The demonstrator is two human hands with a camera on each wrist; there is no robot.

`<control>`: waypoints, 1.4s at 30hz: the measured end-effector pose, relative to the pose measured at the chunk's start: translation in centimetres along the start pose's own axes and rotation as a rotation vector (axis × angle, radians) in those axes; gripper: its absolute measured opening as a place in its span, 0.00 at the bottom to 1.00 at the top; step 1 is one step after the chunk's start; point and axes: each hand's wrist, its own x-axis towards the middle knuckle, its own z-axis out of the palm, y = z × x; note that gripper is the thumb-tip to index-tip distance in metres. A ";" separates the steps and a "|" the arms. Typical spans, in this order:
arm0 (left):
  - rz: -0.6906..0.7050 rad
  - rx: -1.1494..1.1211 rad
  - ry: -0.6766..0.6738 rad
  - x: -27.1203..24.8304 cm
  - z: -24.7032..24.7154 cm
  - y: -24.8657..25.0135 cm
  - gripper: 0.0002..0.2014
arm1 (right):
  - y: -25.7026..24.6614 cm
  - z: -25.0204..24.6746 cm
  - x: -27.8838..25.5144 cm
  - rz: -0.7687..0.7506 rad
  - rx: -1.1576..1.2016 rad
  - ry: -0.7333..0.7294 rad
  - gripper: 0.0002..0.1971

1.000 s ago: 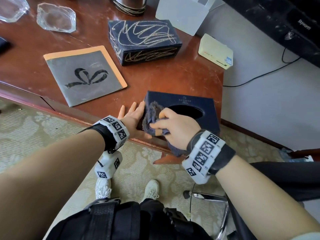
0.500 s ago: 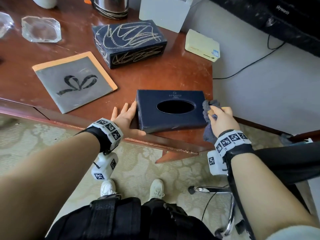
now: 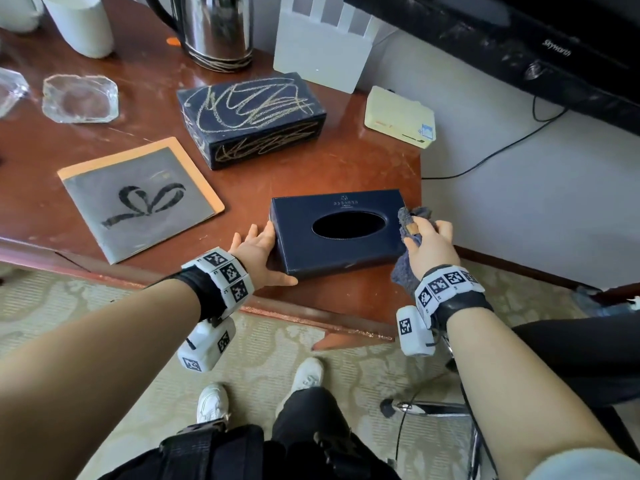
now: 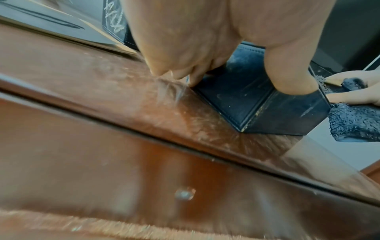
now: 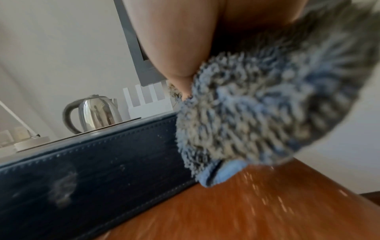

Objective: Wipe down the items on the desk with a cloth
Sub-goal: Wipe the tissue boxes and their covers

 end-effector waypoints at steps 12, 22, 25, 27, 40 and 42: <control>-0.144 -0.055 0.115 8.6 -2.8 7.2 0.58 | -0.1 -2.9 14.4 -0.144 0.064 -0.060 0.19; -0.083 -0.220 0.160 8.6 -4.5 7.0 0.66 | 0.9 -1.9 11.4 0.062 0.370 -0.004 0.16; -0.012 -0.283 0.166 8.5 -4.6 6.7 0.65 | -0.2 -0.2 10.4 0.168 0.538 0.022 0.15; 0.015 -0.317 0.178 8.5 -4.6 6.4 0.68 | -1.2 0.8 9.3 0.225 0.645 0.037 0.15; 0.073 -0.099 0.015 9.1 -5.8 4.2 0.56 | -8.9 1.3 5.3 -0.121 0.419 -0.265 0.17; 0.053 -0.056 -0.003 9.4 -6.2 4.0 0.57 | -7.7 0.3 5.6 -0.090 0.388 -0.237 0.15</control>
